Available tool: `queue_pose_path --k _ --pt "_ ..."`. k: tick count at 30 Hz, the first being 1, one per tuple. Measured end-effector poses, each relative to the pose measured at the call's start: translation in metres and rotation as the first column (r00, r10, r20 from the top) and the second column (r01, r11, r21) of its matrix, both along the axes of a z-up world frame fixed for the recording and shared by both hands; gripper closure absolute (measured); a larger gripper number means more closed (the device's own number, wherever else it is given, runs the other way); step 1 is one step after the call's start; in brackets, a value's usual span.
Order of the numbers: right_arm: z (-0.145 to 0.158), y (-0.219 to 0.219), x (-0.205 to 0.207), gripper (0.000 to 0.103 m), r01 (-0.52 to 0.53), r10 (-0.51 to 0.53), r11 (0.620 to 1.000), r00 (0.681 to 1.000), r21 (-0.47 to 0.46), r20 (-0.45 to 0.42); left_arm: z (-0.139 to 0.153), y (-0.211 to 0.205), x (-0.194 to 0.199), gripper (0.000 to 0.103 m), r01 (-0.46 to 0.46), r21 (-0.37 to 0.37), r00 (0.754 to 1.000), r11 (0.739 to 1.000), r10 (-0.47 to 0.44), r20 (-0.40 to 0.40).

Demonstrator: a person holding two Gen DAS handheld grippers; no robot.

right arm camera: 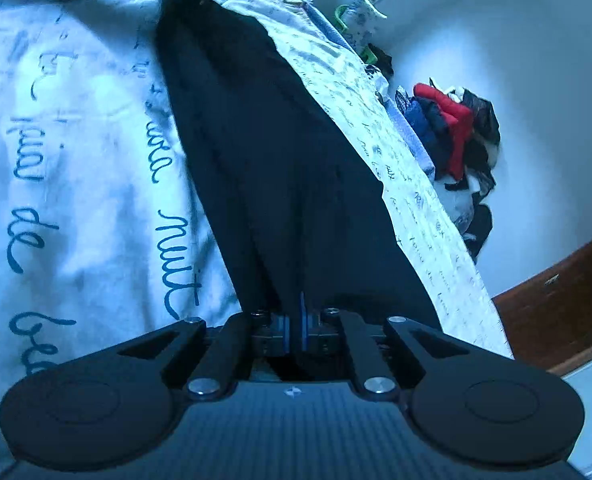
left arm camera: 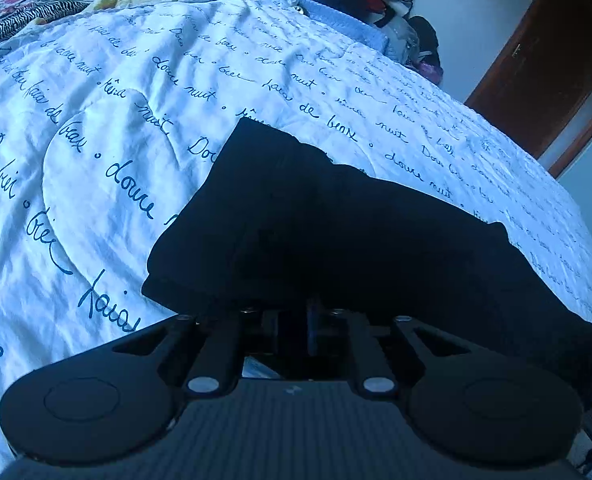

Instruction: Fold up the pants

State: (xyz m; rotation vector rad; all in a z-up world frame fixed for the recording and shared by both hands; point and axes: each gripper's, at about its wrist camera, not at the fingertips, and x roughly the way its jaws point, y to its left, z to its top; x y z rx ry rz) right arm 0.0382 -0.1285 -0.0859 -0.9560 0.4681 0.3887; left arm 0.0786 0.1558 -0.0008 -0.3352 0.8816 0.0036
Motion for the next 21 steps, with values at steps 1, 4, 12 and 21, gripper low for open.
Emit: queue_pose_path --k 1,4,12,21 --pt "0.0 0.0 -0.001 0.097 0.008 -0.008 1.0 1.0 0.007 0.003 0.0 -0.002 0.0 0.08 0.001 0.013 1.0 1.0 -0.001 -0.001" --pt "-0.007 -0.001 -0.006 0.097 -0.006 0.006 1.0 0.999 -0.011 0.036 0.005 -0.002 -0.004 0.07 0.014 0.041 1.0 0.999 -0.014 -0.003" --pt "0.039 -0.063 -0.03 0.096 0.077 -0.06 0.99 0.988 0.121 -0.141 0.043 0.004 -0.036 0.051 -0.021 0.193 1.0 0.981 0.016 0.026" --pt "0.052 -0.089 0.025 0.096 0.3 -0.166 0.824 0.939 0.481 -0.301 0.047 -0.13 -0.028 0.043 0.349 0.193 0.927 0.917 -0.368 0.073"
